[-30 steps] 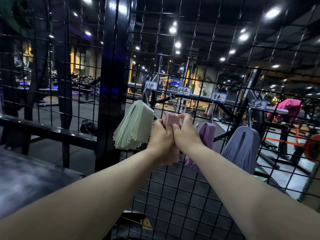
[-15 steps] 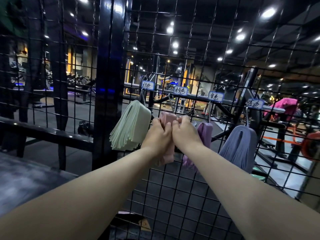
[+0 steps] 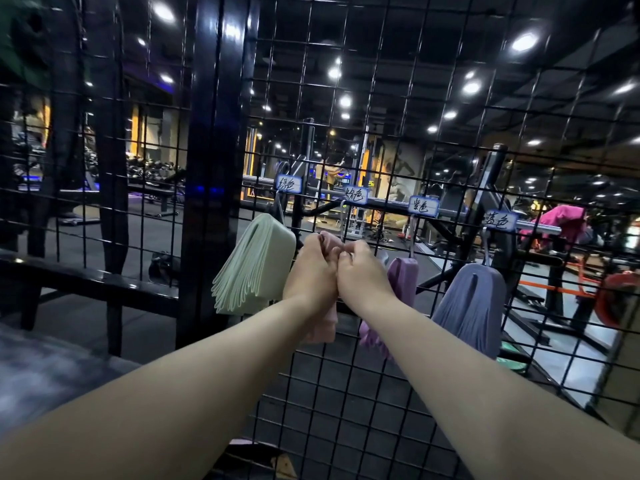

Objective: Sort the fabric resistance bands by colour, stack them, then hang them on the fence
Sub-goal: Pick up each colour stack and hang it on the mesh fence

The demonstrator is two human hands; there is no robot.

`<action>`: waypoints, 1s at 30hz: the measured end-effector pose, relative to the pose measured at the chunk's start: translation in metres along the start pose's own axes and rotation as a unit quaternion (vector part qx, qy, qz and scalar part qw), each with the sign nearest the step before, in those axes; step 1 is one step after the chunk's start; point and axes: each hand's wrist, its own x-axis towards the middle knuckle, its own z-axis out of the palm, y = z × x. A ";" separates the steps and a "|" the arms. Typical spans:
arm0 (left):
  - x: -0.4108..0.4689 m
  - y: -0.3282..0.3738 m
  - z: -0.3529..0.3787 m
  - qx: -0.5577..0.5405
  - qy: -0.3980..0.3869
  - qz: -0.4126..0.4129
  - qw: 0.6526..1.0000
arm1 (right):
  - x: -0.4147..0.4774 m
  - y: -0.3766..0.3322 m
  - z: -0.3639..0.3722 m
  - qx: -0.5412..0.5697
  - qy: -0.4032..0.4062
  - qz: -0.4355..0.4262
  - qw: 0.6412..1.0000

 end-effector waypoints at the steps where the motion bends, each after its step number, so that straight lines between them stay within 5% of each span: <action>1: 0.000 0.000 -0.001 0.003 -0.003 0.001 1.000 | -0.001 0.000 0.000 0.001 -0.001 0.002 1.000; 22: -0.042 -0.006 -0.006 0.018 -0.084 -0.095 0.992 | -0.009 0.005 0.005 0.006 -0.049 0.077 0.996; 30: -0.051 -0.016 -0.003 0.163 -0.118 -0.065 0.977 | -0.017 0.007 0.006 -0.056 -0.026 0.046 0.997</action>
